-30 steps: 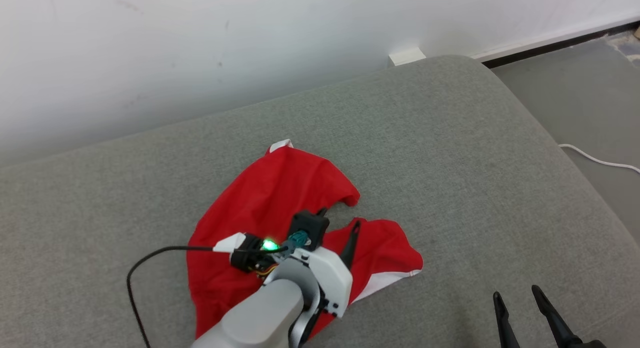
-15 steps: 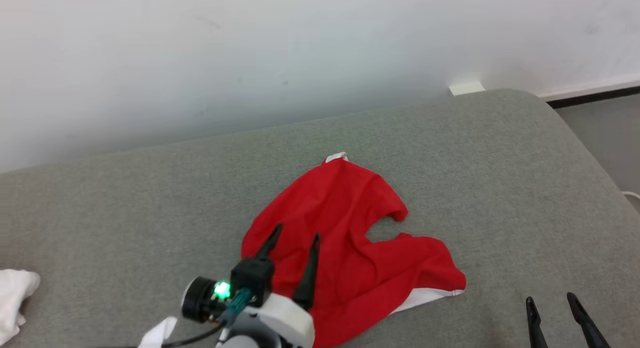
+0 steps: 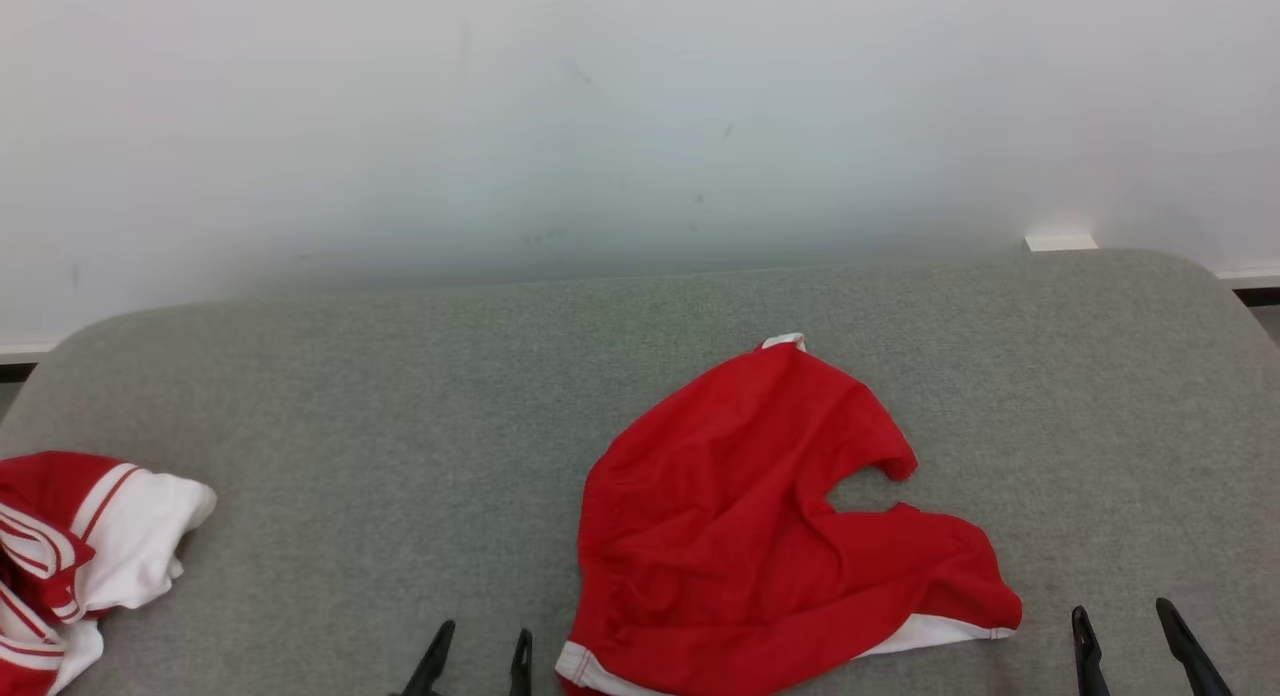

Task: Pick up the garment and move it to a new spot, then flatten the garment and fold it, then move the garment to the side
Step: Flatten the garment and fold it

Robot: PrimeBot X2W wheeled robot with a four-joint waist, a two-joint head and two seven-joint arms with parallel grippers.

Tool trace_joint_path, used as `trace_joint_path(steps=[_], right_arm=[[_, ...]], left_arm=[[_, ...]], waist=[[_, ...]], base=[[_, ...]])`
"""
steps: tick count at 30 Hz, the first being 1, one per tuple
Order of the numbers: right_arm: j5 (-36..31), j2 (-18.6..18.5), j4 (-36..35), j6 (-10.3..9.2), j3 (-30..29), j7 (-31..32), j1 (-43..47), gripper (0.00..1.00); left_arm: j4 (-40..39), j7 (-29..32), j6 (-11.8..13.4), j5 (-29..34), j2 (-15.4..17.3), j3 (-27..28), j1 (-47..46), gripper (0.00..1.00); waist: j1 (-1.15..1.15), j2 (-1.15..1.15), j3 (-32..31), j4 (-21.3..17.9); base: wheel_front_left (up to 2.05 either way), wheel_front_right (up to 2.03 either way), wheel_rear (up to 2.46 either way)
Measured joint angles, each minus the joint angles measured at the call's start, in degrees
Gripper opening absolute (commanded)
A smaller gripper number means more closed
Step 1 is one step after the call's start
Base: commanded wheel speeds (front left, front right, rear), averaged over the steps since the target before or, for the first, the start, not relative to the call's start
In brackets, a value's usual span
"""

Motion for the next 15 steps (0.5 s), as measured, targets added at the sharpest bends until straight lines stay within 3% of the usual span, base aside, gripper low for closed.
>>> trace_joint_path(steps=[7,15], right_arm=[[0.3,0.0,1.9,0.00,1.4,0.0,1.1,1.00],[0.3,0.0,3.1,0.00,2.1,0.0,1.1,1.00]], left_arm=[[0.0,0.0,-4.4,5.3,-1.8,3.9,4.5,1.00],[-2.7,0.0,-6.9,9.1,-4.6,9.6,5.4,1.00]], waist=[[0.00,0.00,-1.0,2.2],[0.00,0.00,-1.3,2.7]], base=[[0.00,0.00,0.00],[0.00,0.00,0.00]])
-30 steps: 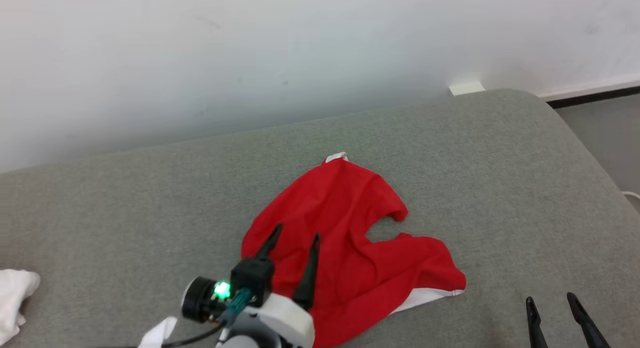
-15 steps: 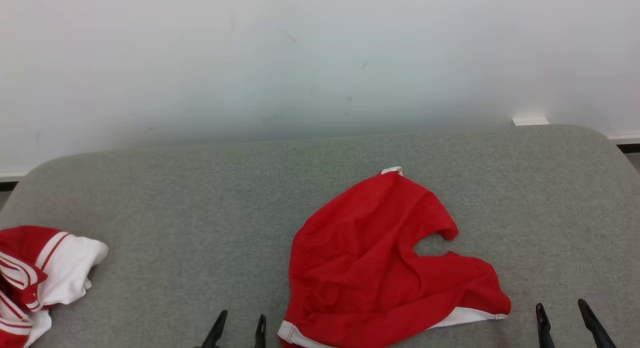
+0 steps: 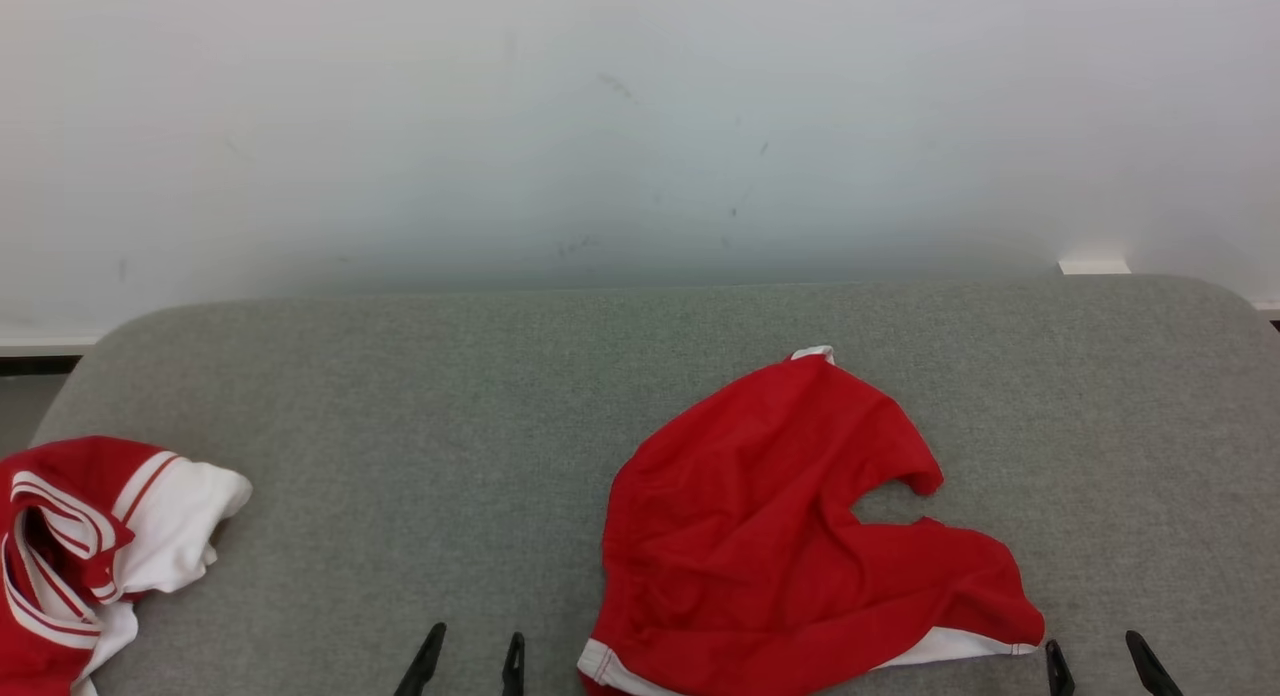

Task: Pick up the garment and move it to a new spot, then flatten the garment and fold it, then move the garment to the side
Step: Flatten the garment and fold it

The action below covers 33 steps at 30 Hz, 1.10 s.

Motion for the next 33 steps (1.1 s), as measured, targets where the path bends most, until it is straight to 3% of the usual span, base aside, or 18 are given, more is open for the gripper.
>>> trace_joint_path(steps=[10,15,18,24,33], right_arm=[[0.5,0.0,0.4,0.00,0.8,0.0,-0.1,1.00],[1.0,-0.9,1.7,0.00,1.9,0.0,-0.5,1.00],[1.0,-3.4,5.0,0.00,4.3,0.0,-1.6,1.00],[1.8,-7.2,17.3,0.00,9.0,1.6,-6.9,1.00],[3.7,-9.6,28.3,0.00,15.0,1.5,-16.8,1.00]], left_arm=[[0.5,0.0,-3.9,2.3,-2.3,2.7,1.5,1.00],[1.4,0.0,-8.3,1.4,-3.0,2.4,1.5,1.00],[4.0,0.0,-11.5,1.2,-2.5,1.7,0.3,1.00],[10.3,0.0,-15.5,0.5,-1.8,0.6,-3.2,1.00],[15.8,0.1,-18.5,-1.0,-1.6,-1.9,-8.1,1.00]], waist=[[0.00,0.00,0.0,0.0],[0.00,0.00,0.2,-0.1],[0.00,0.00,0.6,-0.2],[0.00,0.00,1.4,-0.7],[0.00,0.00,3.1,-0.6]], base=[[0.00,0.00,0.00],[0.00,0.00,0.00],[0.00,0.00,0.00],[0.00,0.00,0.00],[0.00,0.00,0.00]])
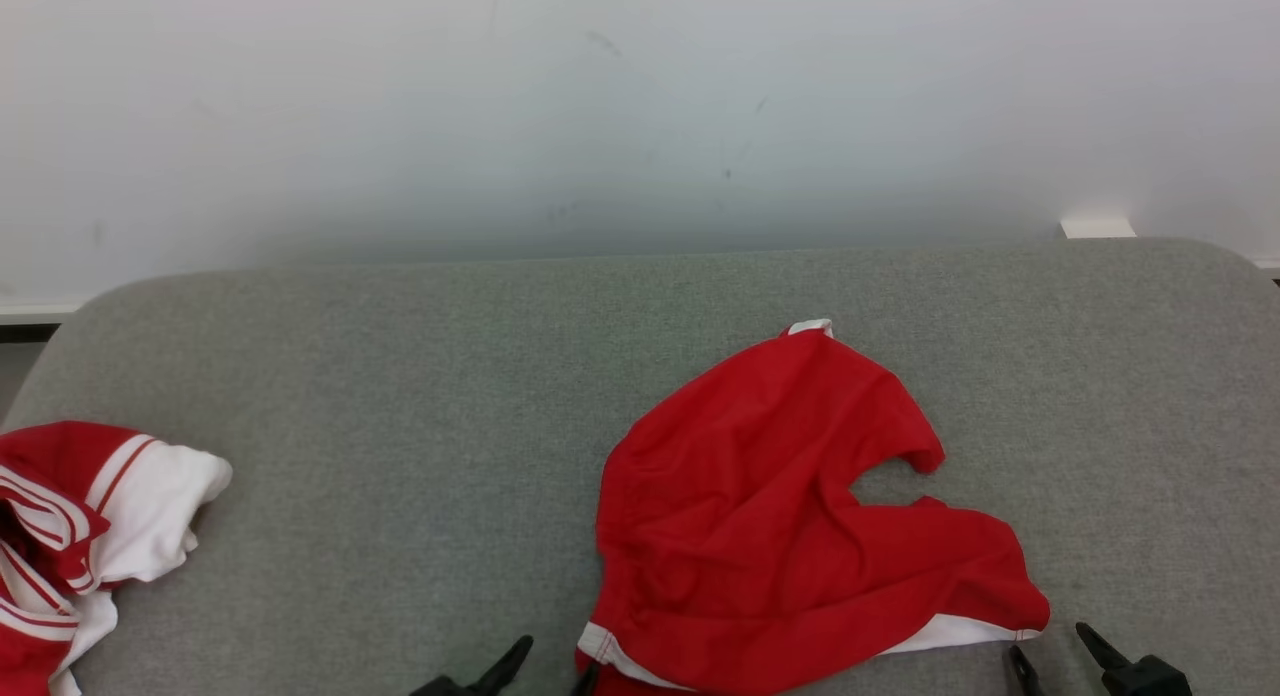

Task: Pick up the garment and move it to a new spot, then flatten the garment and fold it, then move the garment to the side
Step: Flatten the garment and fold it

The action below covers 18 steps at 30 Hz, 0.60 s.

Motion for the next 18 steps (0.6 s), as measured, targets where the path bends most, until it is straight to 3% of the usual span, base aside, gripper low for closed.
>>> trace_joint_path(steps=[9,18], right_arm=[[0.7,0.1,5.3,0.00,5.3,-1.1,-5.6,1.00],[2.4,0.1,6.3,0.00,7.2,-1.5,-6.9,1.00]], left_arm=[[1.3,1.5,-1.2,-2.2,1.0,-2.4,-2.9,1.00],[-3.4,6.1,-1.5,-5.6,3.4,-5.5,-3.2,1.00]], waist=[[0.00,0.00,1.2,0.6],[0.00,0.00,2.0,1.5]], base=[[0.00,0.00,0.00],[0.00,0.00,0.00]])
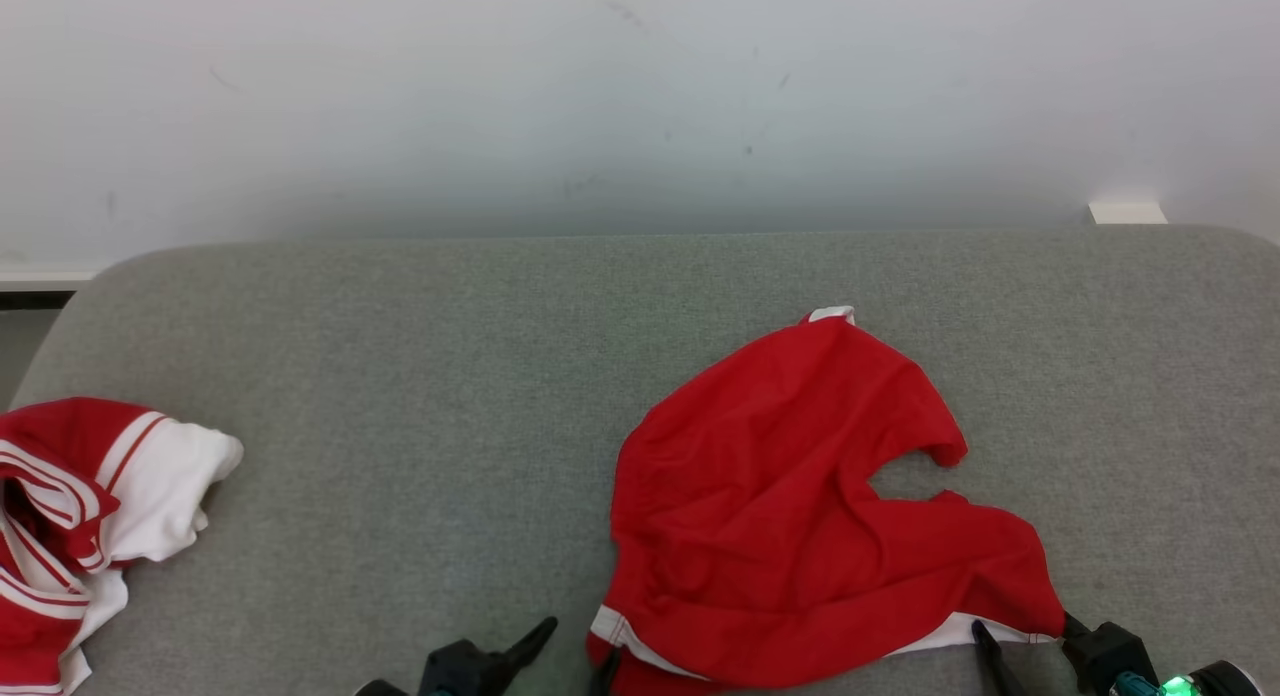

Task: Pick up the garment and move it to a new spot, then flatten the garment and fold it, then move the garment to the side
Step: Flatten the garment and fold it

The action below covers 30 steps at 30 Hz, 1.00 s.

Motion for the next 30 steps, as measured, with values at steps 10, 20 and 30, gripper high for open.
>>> trace_joint_path(steps=[10,20,30], right_arm=[[1.6,0.0,-1.0,0.00,1.4,0.0,0.1,1.00],[2.9,-0.3,-1.5,0.00,3.4,0.0,-0.4,1.00],[4.7,0.0,-1.2,0.00,6.9,0.0,-2.3,0.40]], left_arm=[[-6.4,4.7,-0.1,-6.0,5.5,-6.9,-1.1,1.00],[-7.9,7.0,-0.1,-12.0,9.0,-11.0,-4.9,1.00],[-3.8,6.9,-0.1,-17.5,9.6,-15.9,-7.1,0.67]], waist=[[0.00,0.00,0.4,-0.7],[0.00,0.00,1.4,-1.2],[0.00,0.00,2.0,-1.1]], base=[[0.00,0.00,0.00],[0.00,0.00,0.00],[0.00,0.00,0.00]])
